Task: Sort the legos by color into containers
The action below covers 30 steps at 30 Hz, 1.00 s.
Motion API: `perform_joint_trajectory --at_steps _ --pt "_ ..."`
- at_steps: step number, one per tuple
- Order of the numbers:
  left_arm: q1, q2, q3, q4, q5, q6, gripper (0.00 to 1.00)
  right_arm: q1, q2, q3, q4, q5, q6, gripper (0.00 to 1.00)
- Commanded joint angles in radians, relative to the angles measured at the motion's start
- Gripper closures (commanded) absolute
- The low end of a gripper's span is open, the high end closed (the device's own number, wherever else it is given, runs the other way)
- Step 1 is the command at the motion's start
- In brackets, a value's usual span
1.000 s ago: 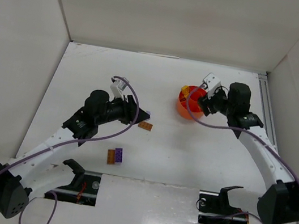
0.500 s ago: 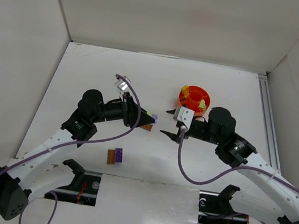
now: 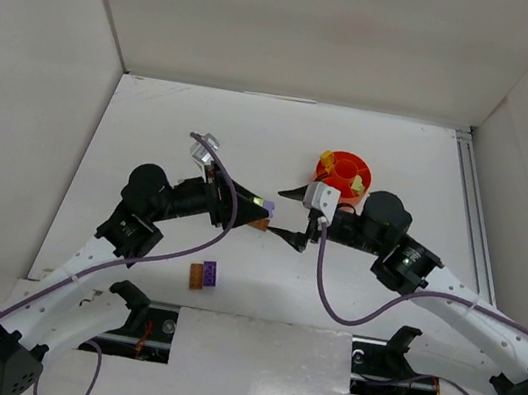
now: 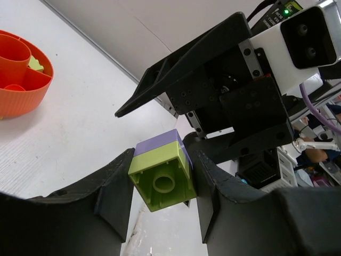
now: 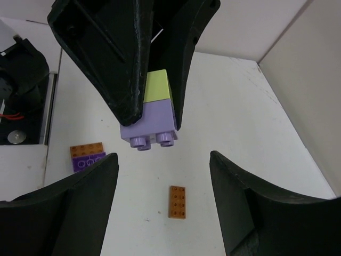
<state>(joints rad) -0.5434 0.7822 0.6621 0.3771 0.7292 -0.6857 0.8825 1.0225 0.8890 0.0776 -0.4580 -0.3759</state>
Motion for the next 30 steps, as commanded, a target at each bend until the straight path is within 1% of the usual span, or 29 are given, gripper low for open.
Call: perform_joint_trajectory --at_steps 1,3,5,12,13,15,17,20,21,24,26,27,28,30 --pt "-0.006 -0.018 -0.007 0.045 0.006 0.017 1.00 0.010 0.025 0.044 0.087 -0.024 0.048 0.26" --pt "-0.006 -0.027 -0.016 0.072 0.006 0.017 1.00 0.019 0.036 0.054 0.109 -0.057 0.048 0.26" --pt "-0.006 -0.027 -0.016 0.072 0.006 0.017 1.00 0.019 0.047 0.074 0.110 -0.068 0.048 0.29" --pt "-0.006 -0.046 -0.035 0.083 0.006 0.017 1.00 0.029 0.056 0.074 0.128 -0.068 0.057 0.30" --pt "-0.006 -0.046 -0.035 0.083 0.006 0.017 1.00 0.029 0.056 0.074 0.137 -0.068 0.057 0.32" --pt "-0.006 -0.055 -0.035 0.083 0.006 0.017 1.00 0.029 0.056 0.083 0.137 -0.077 0.057 0.42" --pt "-0.006 -0.055 -0.035 0.083 0.006 0.017 1.00 0.029 0.065 0.084 0.137 -0.091 0.057 0.56" --pt "-0.006 -0.066 -0.035 0.083 0.006 0.017 1.00 0.029 0.065 0.084 0.137 -0.100 0.057 0.70" --pt "-0.006 -0.066 -0.035 0.083 0.006 0.008 1.00 0.029 0.074 0.084 0.137 -0.100 0.057 0.77" --pt "-0.006 -0.075 -0.044 0.092 -0.004 0.008 1.00 0.029 0.074 0.084 0.117 -0.070 0.048 0.85" --pt "-0.006 -0.075 -0.044 0.083 -0.013 -0.002 1.00 0.029 0.065 0.084 0.079 0.002 0.048 0.87" --pt "-0.006 -0.075 -0.044 0.083 -0.013 -0.002 1.00 0.029 0.056 0.084 0.053 0.077 0.037 0.88" --pt "-0.006 -0.075 -0.053 0.083 -0.013 0.008 1.00 0.010 0.047 0.073 -0.008 0.123 0.028 0.90" --pt "-0.006 -0.075 -0.053 0.083 -0.013 0.008 1.00 -0.031 0.038 0.059 -0.027 0.133 0.028 0.90"
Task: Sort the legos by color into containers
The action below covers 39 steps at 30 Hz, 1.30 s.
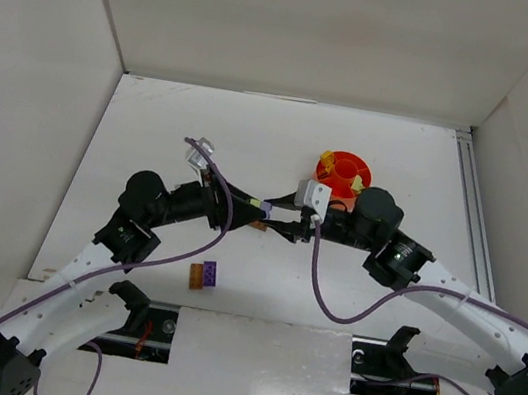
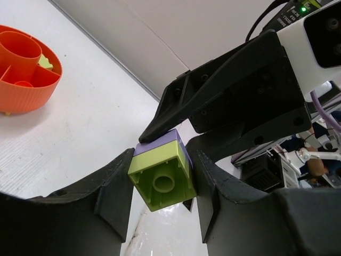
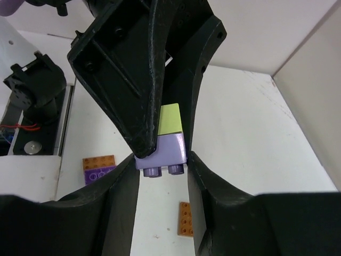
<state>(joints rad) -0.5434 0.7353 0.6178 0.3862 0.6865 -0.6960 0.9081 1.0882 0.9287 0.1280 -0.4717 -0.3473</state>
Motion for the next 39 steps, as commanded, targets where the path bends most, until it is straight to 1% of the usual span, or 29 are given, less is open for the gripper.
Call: perform_joint_trajectory --at_steps 1,2,4,5,8,9,11,12,15,16,17,18,21,22,24,25,26,27,28,30,31,32,34,35,36,37,39 --pt "-0.006 -0.028 -0.009 0.074 0.021 0.018 1.00 -0.083 -0.028 0.004 -0.103 0.146 -0.001 0.91" --pt "-0.006 -0.016 -0.009 0.074 0.021 0.027 1.00 -0.139 -0.052 -0.007 -0.103 0.146 -0.001 0.91" --pt "-0.006 -0.001 0.003 0.048 0.021 0.038 1.00 -0.198 -0.076 -0.042 -0.120 0.117 -0.001 0.92" --pt "-0.006 -0.001 0.013 0.039 0.021 0.050 1.00 -0.254 -0.089 -0.053 -0.139 0.117 -0.001 0.92" --pt "-0.006 0.029 0.022 0.026 0.008 0.067 1.00 -0.336 -0.132 -0.076 -0.159 0.082 -0.013 0.92" --pt "-0.006 0.041 0.022 0.026 -0.002 0.067 1.00 -0.391 -0.132 -0.076 -0.168 0.068 -0.025 0.92" --pt "0.005 0.053 0.031 0.026 -0.013 0.076 1.00 -0.445 -0.132 -0.067 -0.204 0.054 -0.036 0.92" --pt "0.005 0.068 0.042 0.017 -0.013 0.076 1.00 -0.493 -0.120 -0.054 -0.220 0.064 -0.036 0.92" --pt "0.014 0.128 0.077 -0.036 -0.105 0.089 1.00 -0.560 -0.029 0.028 -0.289 0.131 -0.045 0.91" --pt "0.014 0.168 0.109 -0.058 -0.140 0.089 1.00 -0.599 0.043 0.056 -0.307 0.148 -0.056 0.91" --pt "0.014 0.191 0.129 -0.119 -0.177 0.089 1.00 -0.620 0.083 0.114 -0.324 0.165 -0.056 0.91" --pt "0.014 0.214 0.154 -0.154 -0.244 0.099 1.00 -0.638 0.122 0.146 -0.341 0.191 -0.056 0.90" --pt "0.014 0.300 0.285 -0.284 -0.349 0.121 1.00 -0.704 0.263 0.272 -0.427 0.209 -0.075 0.89" --pt "0.014 0.317 0.286 -0.311 -0.370 0.121 1.00 -0.704 0.294 0.304 -0.448 0.209 -0.093 0.87" --pt "0.014 0.361 0.350 -0.360 -0.396 0.135 1.00 -0.715 0.360 0.370 -0.464 0.183 -0.166 0.87" --pt "0.014 0.372 0.367 -0.369 -0.412 0.147 1.00 -0.715 0.375 0.384 -0.476 0.113 -0.215 0.85" --pt "0.014 0.381 0.397 -0.380 -0.412 0.147 1.00 -0.727 0.392 0.395 -0.476 0.088 -0.267 0.85" --pt "0.014 0.395 0.410 -0.389 -0.423 0.156 1.00 -0.744 0.423 0.395 -0.476 0.088 -0.319 0.85" --pt "0.014 0.395 0.422 -0.404 -0.432 0.170 1.00 -0.755 0.440 0.436 -0.504 0.055 -0.355 0.85" --pt "0.014 0.407 0.451 -0.414 -0.452 0.180 1.00 -0.794 0.469 0.461 -0.534 0.018 -0.445 0.85" --pt "0.014 0.408 0.451 -0.429 -0.452 0.194 1.00 -0.810 0.493 0.472 -0.534 -0.022 -0.484 0.83" --pt "0.025 0.418 0.464 -0.429 -0.452 0.194 1.00 -0.822 0.506 0.472 -0.544 -0.074 -0.502 0.83" --pt "0.034 0.427 0.473 -0.440 -0.452 0.204 1.00 -0.831 0.552 0.516 -0.611 -0.116 -0.631 0.82" --pt "0.034 0.427 0.473 -0.440 -0.441 0.217 1.00 -0.831 0.567 0.525 -0.634 -0.149 -0.665 0.82" --pt "0.046 0.427 0.473 -0.440 -0.430 0.230 1.00 -0.831 0.581 0.536 -0.663 -0.162 -0.692 0.82" --pt "0.046 0.438 0.473 -0.440 -0.415 0.230 1.00 -0.831 0.596 0.548 -0.685 -0.177 -0.760 0.82" --pt "0.078 0.438 0.482 -0.429 -0.371 0.239 1.00 -0.831 0.659 0.617 -0.741 -0.205 -0.814 0.82"
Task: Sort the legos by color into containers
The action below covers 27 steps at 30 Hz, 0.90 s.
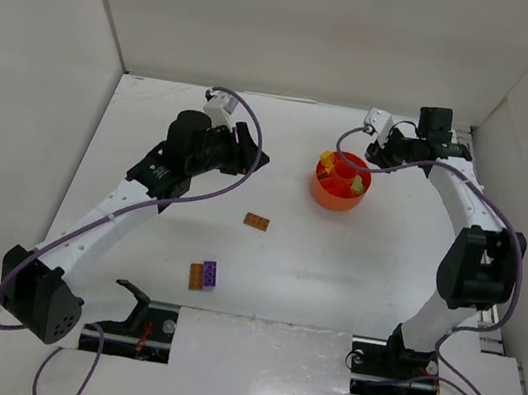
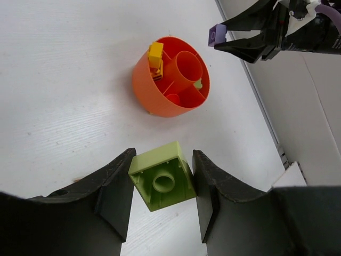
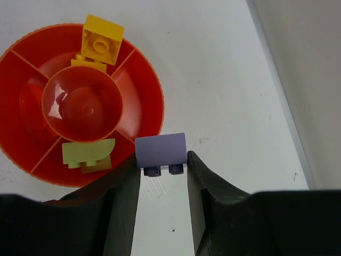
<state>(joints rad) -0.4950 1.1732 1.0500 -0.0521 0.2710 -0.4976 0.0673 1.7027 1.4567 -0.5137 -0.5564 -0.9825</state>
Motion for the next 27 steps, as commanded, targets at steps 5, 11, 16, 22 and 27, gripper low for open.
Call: perform_joint_trajectory --at_steps 5,11,16,22,27 --pt "0.053 0.035 0.082 0.009 0.066 0.070 1.00 0.009 0.188 0.220 -0.261 -0.143 -0.301 0.79" --pt "0.053 0.045 0.094 -0.003 0.066 0.079 1.00 0.009 0.250 0.290 -0.312 -0.112 -0.341 0.78" --pt "0.053 0.055 0.094 -0.003 0.066 0.079 1.00 0.009 0.261 0.291 -0.350 -0.177 -0.409 0.72" --pt "0.053 0.065 0.094 0.018 0.106 0.070 1.00 0.009 0.293 0.310 -0.361 -0.186 -0.409 0.66" --pt "0.053 0.065 0.085 0.037 0.138 0.070 1.00 0.009 0.302 0.320 -0.361 -0.186 -0.409 0.53"
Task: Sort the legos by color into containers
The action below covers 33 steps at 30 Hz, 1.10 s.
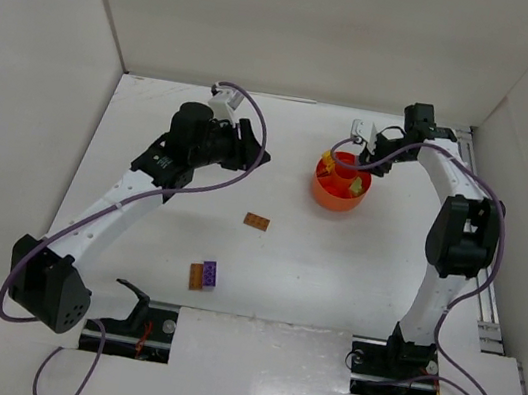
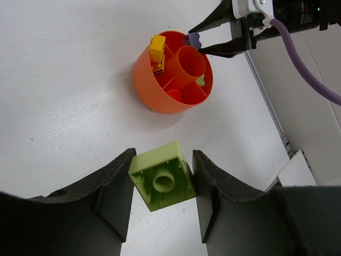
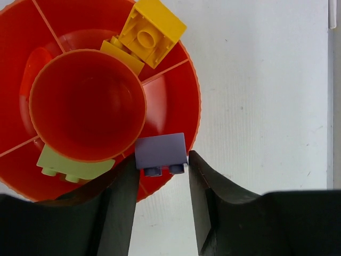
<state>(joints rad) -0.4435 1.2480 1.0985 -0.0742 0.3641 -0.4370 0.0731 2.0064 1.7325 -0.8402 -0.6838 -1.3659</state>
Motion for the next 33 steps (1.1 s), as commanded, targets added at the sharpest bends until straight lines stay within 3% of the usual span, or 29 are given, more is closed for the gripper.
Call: perform_joint_trajectory --at_steps 1,5,13,19,22,23,26,30,33 --pt "0.002 -0.010 0.028 0.059 0.045 0.009 1.00 0.004 -0.001 0.044 -0.034 -0.059 -0.025 0.53" --pt "0.002 -0.010 0.027 0.068 0.068 0.009 1.00 0.004 -0.001 0.053 -0.034 -0.059 -0.025 0.41" --pt "0.002 -0.001 0.018 0.068 0.099 0.009 1.00 0.004 -0.073 0.033 -0.002 -0.059 0.008 0.38" --pt "-0.046 0.024 0.087 0.042 0.056 0.050 1.00 -0.016 -0.199 -0.066 0.168 -0.039 0.122 0.38" --pt "-0.104 0.083 0.136 0.007 0.030 0.067 1.00 -0.042 -0.323 -0.186 0.406 0.082 0.338 0.39" --pt "-0.116 0.112 0.167 0.007 0.019 0.081 1.00 -0.061 -0.393 -0.262 0.480 0.133 0.491 0.39" --pt "-0.188 0.166 0.222 -0.019 -0.056 0.110 1.00 -0.107 -0.497 -0.368 0.648 0.230 0.672 0.39" --pt "-0.276 0.283 0.372 -0.070 -0.139 0.155 1.00 -0.183 -0.661 -0.502 0.691 0.320 0.966 0.36" --pt "-0.306 0.379 0.438 -0.079 -0.128 0.164 1.00 -0.183 -0.788 -0.589 0.669 0.438 1.048 0.32"
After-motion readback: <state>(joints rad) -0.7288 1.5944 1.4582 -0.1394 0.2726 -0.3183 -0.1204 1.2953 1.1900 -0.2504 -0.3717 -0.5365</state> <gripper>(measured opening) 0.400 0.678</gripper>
